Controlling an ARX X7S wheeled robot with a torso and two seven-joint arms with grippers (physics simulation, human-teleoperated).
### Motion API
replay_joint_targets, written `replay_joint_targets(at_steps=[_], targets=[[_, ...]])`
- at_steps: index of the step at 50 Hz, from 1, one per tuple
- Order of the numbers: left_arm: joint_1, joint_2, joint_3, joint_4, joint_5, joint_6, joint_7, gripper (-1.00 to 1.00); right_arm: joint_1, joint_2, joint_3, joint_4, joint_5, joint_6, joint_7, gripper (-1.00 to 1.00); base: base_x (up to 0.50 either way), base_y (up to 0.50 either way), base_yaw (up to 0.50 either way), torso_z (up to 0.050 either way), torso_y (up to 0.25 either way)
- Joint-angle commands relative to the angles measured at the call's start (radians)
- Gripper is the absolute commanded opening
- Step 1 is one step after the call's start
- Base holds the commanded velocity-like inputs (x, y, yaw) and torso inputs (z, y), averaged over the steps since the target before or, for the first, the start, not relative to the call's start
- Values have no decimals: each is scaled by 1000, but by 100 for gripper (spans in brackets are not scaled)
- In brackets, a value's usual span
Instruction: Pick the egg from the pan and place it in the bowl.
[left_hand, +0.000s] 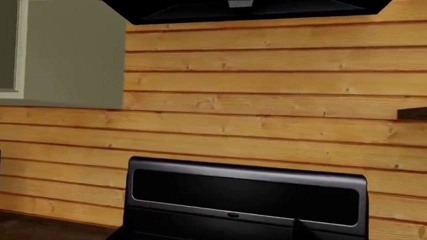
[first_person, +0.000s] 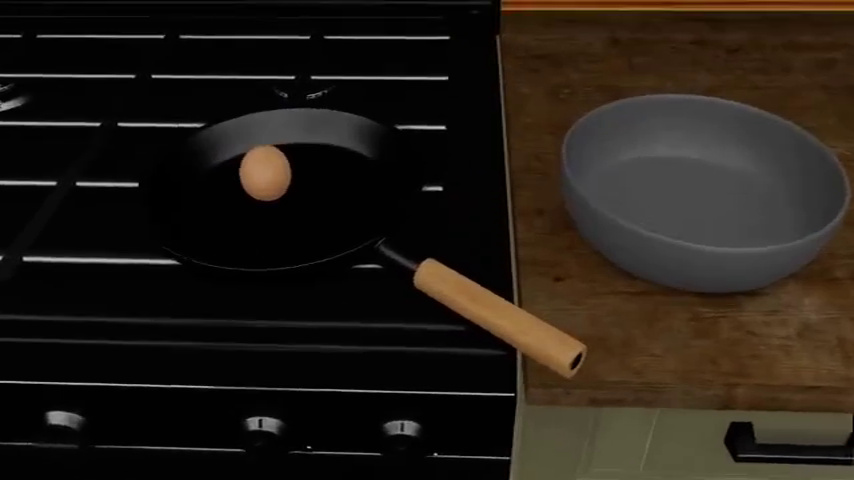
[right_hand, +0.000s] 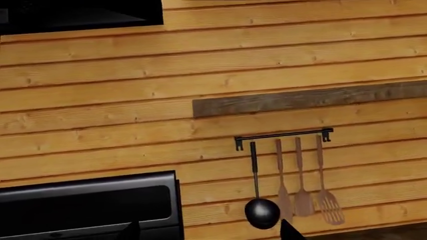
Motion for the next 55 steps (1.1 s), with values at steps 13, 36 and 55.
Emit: replay_joint_targets(at_steps=[13, 36, 55], targets=[[22, 0, -1, 10, -19, 0, -33, 100, -28, -22, -15, 17, -11, -12, -24, 100, 427, 0, 0, 0, 0], [23, 0, 1, 14, -35, 0, -50, 100, -47, -6, -6, 6, 7, -16, -22, 100, 426, 0, 0, 0, 1], [25, 0, -10, 16, 64, 0, 37, 100, -33, -23, -16, -1, 46, 4, -6, 100, 234, 0, 0, 0, 1]])
